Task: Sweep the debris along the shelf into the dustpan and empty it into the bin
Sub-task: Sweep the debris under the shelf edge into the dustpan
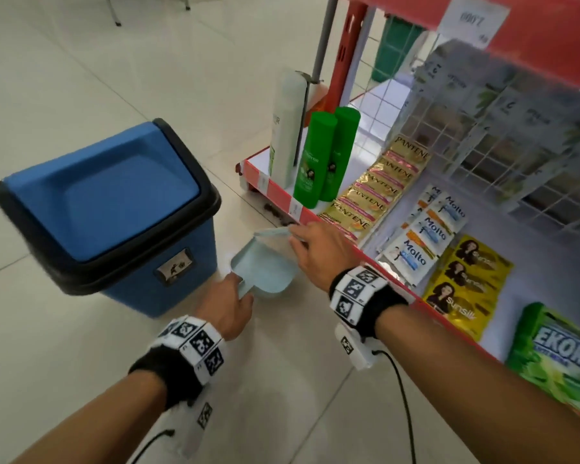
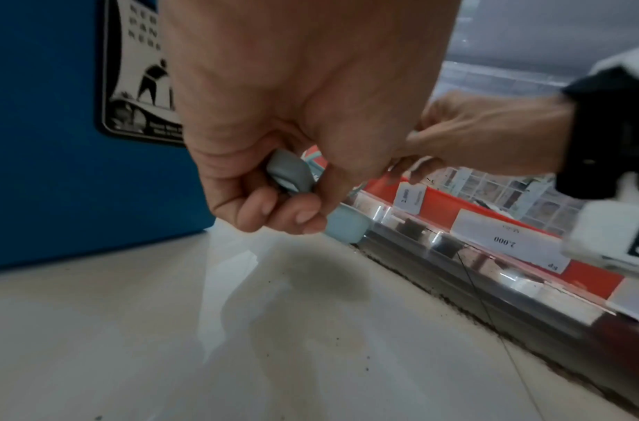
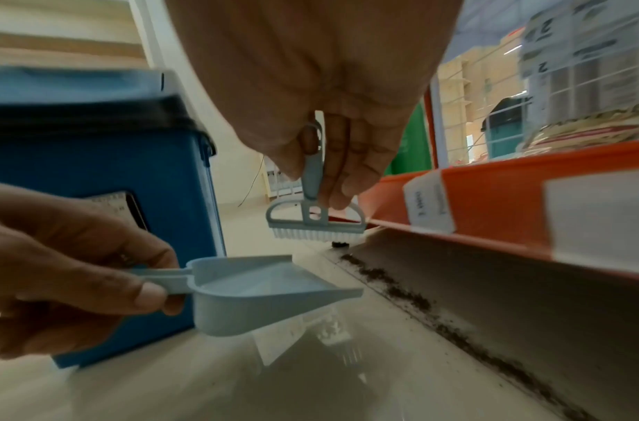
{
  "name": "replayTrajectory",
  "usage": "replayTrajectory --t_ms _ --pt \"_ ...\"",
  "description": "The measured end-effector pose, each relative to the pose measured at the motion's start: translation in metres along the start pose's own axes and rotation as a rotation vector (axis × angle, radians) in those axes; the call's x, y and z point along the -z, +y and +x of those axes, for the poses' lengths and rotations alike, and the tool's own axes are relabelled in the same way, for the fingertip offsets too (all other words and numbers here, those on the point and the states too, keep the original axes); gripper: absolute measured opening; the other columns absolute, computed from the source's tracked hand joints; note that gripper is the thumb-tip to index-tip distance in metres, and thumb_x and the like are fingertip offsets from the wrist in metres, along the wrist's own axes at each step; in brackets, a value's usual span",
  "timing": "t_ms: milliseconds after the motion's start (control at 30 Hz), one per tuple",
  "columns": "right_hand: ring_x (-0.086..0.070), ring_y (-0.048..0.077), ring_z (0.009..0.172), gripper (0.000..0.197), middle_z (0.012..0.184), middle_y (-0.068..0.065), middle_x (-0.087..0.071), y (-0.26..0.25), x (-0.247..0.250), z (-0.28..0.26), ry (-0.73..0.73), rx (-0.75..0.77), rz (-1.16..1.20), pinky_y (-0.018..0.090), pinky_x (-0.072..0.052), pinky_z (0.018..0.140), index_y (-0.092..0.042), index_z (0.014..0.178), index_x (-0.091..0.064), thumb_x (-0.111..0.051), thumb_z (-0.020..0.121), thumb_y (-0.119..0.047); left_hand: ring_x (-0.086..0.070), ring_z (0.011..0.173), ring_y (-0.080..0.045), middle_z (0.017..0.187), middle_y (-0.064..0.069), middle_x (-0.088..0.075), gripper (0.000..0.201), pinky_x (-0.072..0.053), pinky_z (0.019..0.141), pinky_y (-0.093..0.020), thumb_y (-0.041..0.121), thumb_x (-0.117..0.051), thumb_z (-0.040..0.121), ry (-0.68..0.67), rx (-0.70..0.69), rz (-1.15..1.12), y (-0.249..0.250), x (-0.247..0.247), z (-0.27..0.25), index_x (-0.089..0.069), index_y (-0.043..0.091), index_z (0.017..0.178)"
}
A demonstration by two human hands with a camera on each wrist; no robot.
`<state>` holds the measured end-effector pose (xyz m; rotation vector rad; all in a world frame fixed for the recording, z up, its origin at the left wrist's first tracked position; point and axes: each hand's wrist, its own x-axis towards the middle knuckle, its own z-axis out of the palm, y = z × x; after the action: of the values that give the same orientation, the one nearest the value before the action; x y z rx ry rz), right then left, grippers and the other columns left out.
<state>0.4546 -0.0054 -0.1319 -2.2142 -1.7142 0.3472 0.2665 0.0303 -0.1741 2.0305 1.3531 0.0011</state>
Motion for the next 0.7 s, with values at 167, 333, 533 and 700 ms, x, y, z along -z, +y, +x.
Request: replayTrajectory --t_ms 167,333,533,700 --pt "-0.061 0.032 0.089 0.021 0.099 0.013 -0.063 -0.016 -0.030 0.036 0.002 0.029 -0.055 0.032 -0.040 0.069 -0.011 0.105 -0.061 -0.043 0.101 -0.022 -0.064 0.097 -0.032 0.107 -0.015 -0.068 0.039 -0.050 0.083 -0.037 0.037 -0.049 0.095 0.032 -0.053 -0.072 -0.009 -0.019 0.014 -0.049 0.013 0.126" --pt "-0.067 0.033 0.085 0.015 0.097 0.015 -0.068 -0.019 -0.056 0.069 0.042 0.030 -0.164 0.029 -0.036 0.062 -0.008 0.107 -0.060 -0.047 0.099 -0.013 -0.065 0.082 -0.029 0.092 -0.013 -0.069 0.036 -0.049 0.069 -0.032 0.039 -0.048 0.094 0.057 -0.091 -0.088 -0.015 -0.032 0.016 -0.048 0.017 0.123" --pt "-0.069 0.040 0.090 0.022 0.096 0.019 -0.070 -0.018 -0.078 0.104 0.036 -0.063 -0.308 0.044 -0.054 0.075 -0.004 0.107 -0.062 -0.045 0.093 0.000 -0.063 0.086 -0.029 0.094 -0.008 -0.068 0.034 -0.051 0.078 -0.038 0.040 -0.046 0.093 0.067 -0.043 -0.127 -0.026 -0.027 0.018 -0.045 0.023 0.122" --pt "-0.070 0.034 0.088 0.023 0.094 0.016 -0.070 -0.015 -0.087 0.106 -0.002 -0.130 -0.304 0.034 -0.046 0.064 -0.003 0.102 -0.067 -0.046 0.093 0.000 -0.062 0.086 -0.030 0.093 -0.010 -0.067 0.033 -0.051 0.080 -0.039 0.042 -0.045 0.093 0.045 -0.005 -0.087 -0.032 -0.026 0.011 -0.046 0.022 0.120"
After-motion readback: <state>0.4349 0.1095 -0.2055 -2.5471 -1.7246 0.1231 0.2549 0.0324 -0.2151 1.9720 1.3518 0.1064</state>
